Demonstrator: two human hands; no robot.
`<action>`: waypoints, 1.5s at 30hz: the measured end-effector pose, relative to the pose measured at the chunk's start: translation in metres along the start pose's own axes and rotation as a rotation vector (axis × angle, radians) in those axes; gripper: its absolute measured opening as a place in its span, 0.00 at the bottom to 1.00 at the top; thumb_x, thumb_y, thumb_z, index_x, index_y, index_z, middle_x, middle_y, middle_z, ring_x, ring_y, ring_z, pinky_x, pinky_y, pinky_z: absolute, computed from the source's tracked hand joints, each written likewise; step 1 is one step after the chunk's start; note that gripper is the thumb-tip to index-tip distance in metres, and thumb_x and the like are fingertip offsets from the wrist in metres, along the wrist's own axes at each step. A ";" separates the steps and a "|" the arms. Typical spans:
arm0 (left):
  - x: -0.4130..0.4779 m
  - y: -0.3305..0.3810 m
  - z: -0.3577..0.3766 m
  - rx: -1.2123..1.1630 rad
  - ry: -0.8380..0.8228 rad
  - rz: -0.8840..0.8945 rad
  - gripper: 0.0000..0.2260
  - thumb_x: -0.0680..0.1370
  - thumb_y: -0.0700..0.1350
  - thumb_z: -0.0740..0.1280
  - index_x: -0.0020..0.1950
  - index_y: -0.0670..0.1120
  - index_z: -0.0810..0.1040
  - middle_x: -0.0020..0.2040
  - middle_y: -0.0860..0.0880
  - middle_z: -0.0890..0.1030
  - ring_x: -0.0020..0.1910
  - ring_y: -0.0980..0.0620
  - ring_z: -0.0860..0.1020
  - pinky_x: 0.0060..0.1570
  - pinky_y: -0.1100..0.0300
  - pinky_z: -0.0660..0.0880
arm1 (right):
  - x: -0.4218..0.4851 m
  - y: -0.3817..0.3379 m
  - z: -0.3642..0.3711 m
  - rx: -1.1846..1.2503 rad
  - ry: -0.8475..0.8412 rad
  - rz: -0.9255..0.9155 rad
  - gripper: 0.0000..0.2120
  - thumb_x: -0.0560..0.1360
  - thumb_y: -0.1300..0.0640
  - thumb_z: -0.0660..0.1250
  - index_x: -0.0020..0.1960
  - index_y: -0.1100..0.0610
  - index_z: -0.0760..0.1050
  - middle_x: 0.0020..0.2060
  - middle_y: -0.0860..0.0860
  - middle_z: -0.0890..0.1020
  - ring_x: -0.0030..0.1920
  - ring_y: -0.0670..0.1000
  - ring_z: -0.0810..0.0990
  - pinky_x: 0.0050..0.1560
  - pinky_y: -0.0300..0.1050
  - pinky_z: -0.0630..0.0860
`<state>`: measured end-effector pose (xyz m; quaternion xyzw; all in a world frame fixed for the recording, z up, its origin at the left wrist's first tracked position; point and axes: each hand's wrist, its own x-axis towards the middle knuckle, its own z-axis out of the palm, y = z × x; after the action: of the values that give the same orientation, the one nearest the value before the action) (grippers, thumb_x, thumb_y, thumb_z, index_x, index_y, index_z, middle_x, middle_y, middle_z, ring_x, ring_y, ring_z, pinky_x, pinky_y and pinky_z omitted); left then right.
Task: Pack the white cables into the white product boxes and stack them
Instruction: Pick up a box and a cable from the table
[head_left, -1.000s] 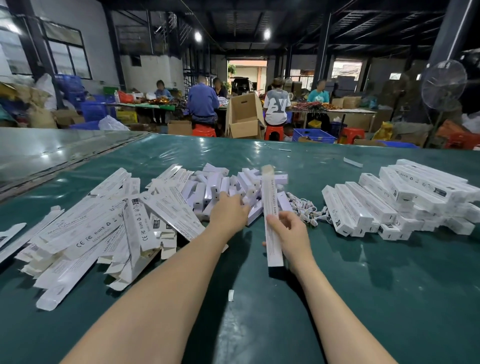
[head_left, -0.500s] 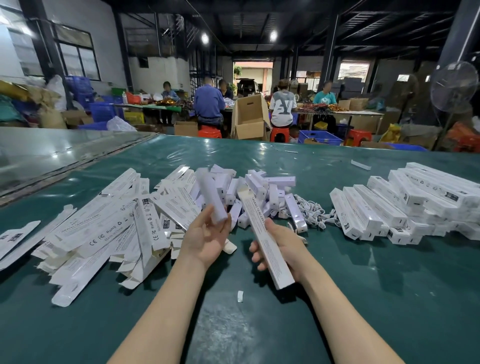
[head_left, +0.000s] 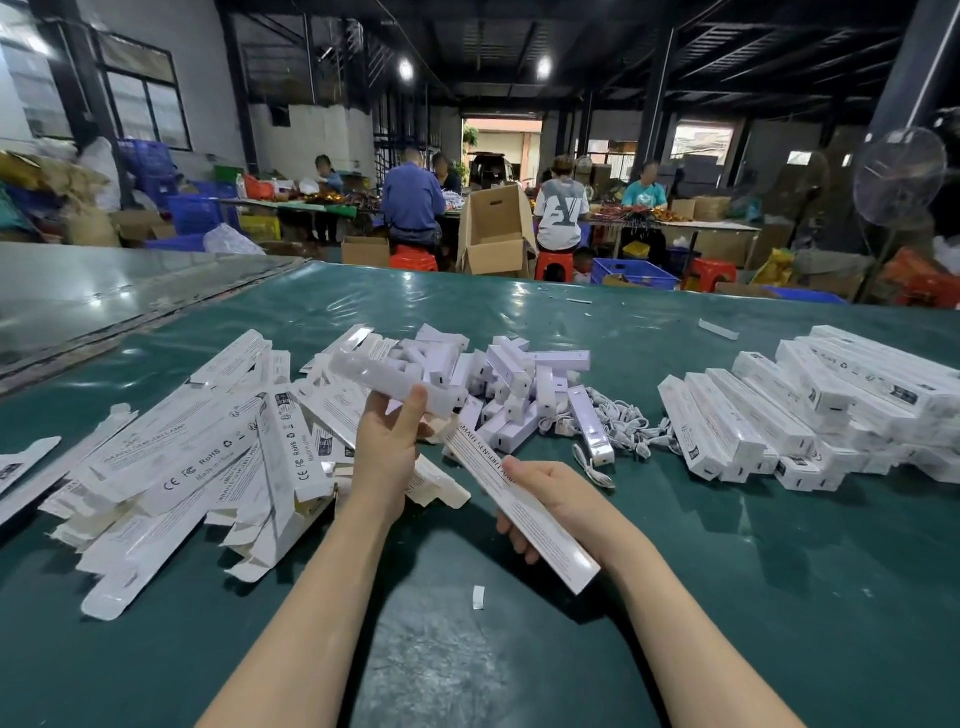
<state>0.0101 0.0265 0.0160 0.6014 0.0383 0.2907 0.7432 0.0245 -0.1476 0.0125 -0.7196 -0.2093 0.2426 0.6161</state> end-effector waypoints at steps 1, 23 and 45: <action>0.000 -0.001 0.000 -0.007 0.001 -0.033 0.04 0.78 0.49 0.62 0.51 0.54 0.73 0.31 0.59 0.80 0.29 0.64 0.76 0.30 0.70 0.69 | 0.000 0.000 0.000 0.006 0.005 -0.002 0.14 0.78 0.48 0.59 0.42 0.57 0.75 0.27 0.55 0.79 0.23 0.51 0.76 0.21 0.39 0.73; 0.006 -0.001 -0.018 0.062 -0.126 -0.195 0.01 0.76 0.46 0.65 0.45 0.51 0.76 0.35 0.56 0.80 0.36 0.59 0.77 0.38 0.63 0.70 | -0.001 0.004 -0.002 0.105 -0.051 -0.053 0.13 0.71 0.43 0.63 0.40 0.52 0.78 0.27 0.55 0.79 0.22 0.50 0.75 0.20 0.37 0.71; 0.000 -0.001 -0.010 0.200 -0.103 -0.109 0.27 0.72 0.44 0.71 0.64 0.52 0.59 0.52 0.55 0.73 0.46 0.58 0.75 0.43 0.61 0.71 | 0.000 0.005 -0.005 0.064 -0.080 -0.019 0.26 0.67 0.41 0.63 0.51 0.63 0.76 0.28 0.53 0.79 0.21 0.49 0.74 0.20 0.37 0.70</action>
<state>0.0062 0.0346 0.0121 0.6837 0.0615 0.2136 0.6951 0.0276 -0.1528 0.0084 -0.6870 -0.2329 0.2719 0.6324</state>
